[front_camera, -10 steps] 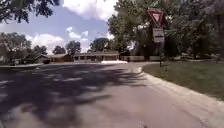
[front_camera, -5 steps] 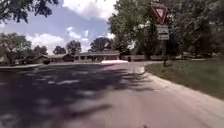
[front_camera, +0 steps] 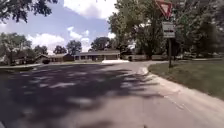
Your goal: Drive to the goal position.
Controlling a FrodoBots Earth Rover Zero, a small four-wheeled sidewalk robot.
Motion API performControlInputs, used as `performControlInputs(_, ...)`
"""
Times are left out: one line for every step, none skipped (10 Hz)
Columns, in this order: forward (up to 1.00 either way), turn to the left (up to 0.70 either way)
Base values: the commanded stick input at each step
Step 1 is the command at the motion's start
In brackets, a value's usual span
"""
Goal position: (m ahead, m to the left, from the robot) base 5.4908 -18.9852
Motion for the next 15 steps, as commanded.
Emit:
performControlInputs(0.70,0.00)
performControlInputs(0.70,0.00)
performControlInputs(0.70,0.00)
performControlInputs(0.70,0.00)
performControlInputs(0.70,0.00)
performControlInputs(0.70,0.00)
performControlInputs(0.70,0.00)
performControlInputs(0.70,0.00)
performControlInputs(0.70,0.00)
performControlInputs(0.70,0.00)
performControlInputs(0.70,0.00)
performControlInputs(0.70,0.00)
performControlInputs(0.70,0.00)
performControlInputs(0.70,0.00)
performControlInputs(0.70,0.00)
